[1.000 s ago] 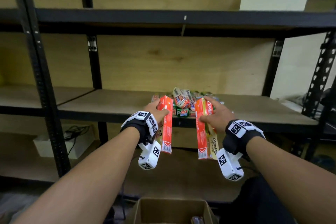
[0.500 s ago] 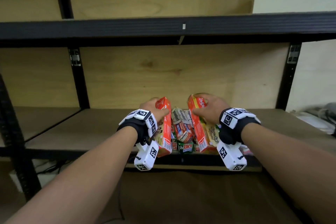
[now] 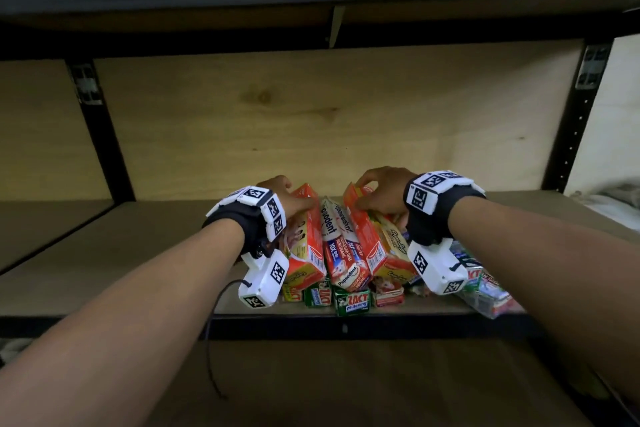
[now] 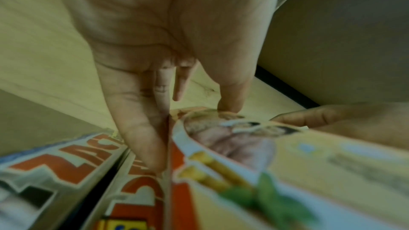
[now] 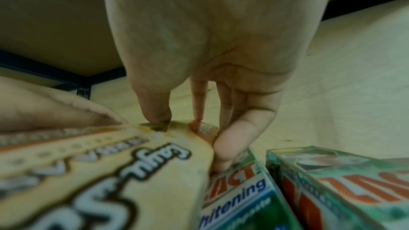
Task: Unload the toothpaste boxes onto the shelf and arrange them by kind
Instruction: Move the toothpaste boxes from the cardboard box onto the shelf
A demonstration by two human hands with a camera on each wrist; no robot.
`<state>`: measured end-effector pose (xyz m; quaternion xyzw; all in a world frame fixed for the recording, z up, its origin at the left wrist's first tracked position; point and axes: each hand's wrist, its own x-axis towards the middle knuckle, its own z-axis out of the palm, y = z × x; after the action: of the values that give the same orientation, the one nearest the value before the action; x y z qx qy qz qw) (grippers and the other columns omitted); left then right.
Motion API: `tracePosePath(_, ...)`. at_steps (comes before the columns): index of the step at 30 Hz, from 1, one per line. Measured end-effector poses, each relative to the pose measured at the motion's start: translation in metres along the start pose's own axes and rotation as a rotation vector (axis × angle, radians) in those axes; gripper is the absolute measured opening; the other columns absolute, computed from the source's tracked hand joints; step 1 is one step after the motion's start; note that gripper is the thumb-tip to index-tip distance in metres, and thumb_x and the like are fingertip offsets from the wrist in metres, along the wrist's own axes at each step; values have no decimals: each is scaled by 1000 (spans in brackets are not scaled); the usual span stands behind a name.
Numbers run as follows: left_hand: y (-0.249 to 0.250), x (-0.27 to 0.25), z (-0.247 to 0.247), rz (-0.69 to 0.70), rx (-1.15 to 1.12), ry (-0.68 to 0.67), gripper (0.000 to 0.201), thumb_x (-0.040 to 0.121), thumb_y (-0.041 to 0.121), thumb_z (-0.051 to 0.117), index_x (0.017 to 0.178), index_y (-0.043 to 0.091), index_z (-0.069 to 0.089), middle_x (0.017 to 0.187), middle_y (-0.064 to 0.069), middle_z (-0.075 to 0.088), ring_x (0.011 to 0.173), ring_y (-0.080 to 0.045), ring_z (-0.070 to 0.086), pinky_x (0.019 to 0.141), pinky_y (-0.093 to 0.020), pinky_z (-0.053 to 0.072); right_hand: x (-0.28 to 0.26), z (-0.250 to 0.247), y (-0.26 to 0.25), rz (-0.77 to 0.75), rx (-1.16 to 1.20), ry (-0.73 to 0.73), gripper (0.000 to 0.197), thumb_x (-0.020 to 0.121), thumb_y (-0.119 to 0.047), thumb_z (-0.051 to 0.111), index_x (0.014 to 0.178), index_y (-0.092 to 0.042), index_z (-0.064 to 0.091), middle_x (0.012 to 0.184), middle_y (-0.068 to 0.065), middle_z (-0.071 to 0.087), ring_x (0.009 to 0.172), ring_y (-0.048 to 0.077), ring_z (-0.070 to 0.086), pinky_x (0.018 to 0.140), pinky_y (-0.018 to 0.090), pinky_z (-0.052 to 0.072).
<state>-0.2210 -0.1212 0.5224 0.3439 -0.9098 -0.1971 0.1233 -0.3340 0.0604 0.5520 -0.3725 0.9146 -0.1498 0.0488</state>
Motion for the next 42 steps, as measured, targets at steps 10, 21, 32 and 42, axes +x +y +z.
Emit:
tracePosePath(10,2,3,-6,-12,-69,-148,61,77,62,60,98,7,75,100,-15,73,81,-32,71,80,-41,57,2,-6,-13,-26,-110,-59,54,86,-51,62,135,-31,53,133,-1,56,91,20,61,91,39,54)
tracePosePath(21,15,-68,-26,20,-72,-119,33,92,38,59,104,10,72,100,-8,66,77,-19,57,61,-25,46,-67,-16,-30,-20,-249,-65,38,89,-41,56,115,-17,68,112,5,68,94,24,69,84,38,59)
tracePosePath(32,19,-169,-29,77,-345,-196,28,88,26,67,103,2,68,89,-10,71,67,-27,63,75,-47,58,-171,-10,-32,-124,-65,-83,23,92,-21,64,113,-18,73,100,-6,66,77,15,67,57,20,53)
tracePosePath(42,-10,-228,30,-14,-421,-345,21,91,25,62,101,7,61,90,-11,66,59,-21,54,56,-30,48,-211,65,-13,-30,96,-243,19,93,-19,63,111,-19,68,100,6,67,75,20,71,47,24,54)
